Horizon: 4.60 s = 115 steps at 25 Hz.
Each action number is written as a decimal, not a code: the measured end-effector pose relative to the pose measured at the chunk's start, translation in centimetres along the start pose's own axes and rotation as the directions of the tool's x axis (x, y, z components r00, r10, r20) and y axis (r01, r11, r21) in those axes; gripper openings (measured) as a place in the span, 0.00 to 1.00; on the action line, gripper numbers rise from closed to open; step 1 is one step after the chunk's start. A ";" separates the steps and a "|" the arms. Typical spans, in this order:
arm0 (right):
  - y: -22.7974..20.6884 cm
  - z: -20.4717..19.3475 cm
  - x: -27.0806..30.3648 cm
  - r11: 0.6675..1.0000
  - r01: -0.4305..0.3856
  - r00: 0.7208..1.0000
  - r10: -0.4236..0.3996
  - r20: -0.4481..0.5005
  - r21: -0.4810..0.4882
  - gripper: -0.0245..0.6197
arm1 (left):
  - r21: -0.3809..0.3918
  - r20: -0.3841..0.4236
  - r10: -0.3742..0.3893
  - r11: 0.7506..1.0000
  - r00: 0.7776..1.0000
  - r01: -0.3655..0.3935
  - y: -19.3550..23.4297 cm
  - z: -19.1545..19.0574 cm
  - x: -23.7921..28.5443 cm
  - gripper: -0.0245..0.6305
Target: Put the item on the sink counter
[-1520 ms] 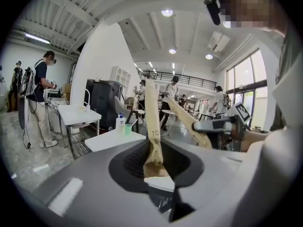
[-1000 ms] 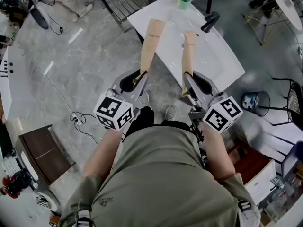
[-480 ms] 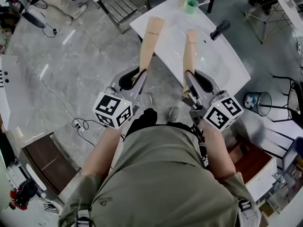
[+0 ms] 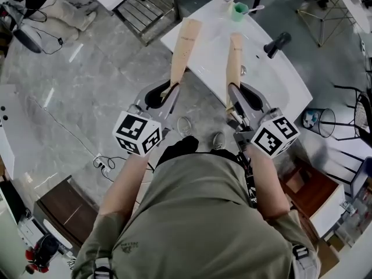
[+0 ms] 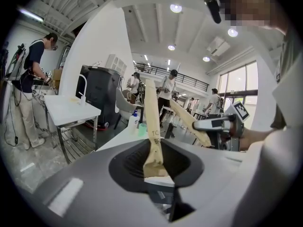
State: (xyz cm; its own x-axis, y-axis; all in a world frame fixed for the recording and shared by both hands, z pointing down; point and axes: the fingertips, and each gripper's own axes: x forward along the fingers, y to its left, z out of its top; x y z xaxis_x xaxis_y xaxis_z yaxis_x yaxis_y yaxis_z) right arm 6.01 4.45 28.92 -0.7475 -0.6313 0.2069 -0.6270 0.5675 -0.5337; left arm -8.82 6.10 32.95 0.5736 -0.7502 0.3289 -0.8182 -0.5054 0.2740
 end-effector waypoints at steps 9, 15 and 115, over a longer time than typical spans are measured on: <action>0.0 0.5 3.9 0.997 0.075 0.997 -0.075 0.031 0.003 0.11 | 0.008 -0.011 -0.053 0.999 0.999 0.053 4.2 0.7 0.1 0.14; -0.2 0.3 5.7 0.996 0.092 0.995 -0.092 0.036 0.007 0.11 | 0.012 -0.020 -0.063 0.998 0.998 0.063 6.1 0.7 0.5 0.14; -22.9 -9.3 31.0 0.836 0.326 0.930 -0.368 0.011 0.442 0.20 | 0.205 -0.556 0.053 0.976 0.830 0.075 21.4 -10.1 24.5 0.17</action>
State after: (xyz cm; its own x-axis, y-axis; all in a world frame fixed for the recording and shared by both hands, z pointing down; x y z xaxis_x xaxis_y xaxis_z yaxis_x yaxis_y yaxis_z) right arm -4.85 -23.18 55.20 -0.4616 -0.8016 0.3799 -0.6703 0.0348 -0.7413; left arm -11.91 -18.81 56.04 0.4545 -0.4120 0.7898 -0.7634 -0.6370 0.1070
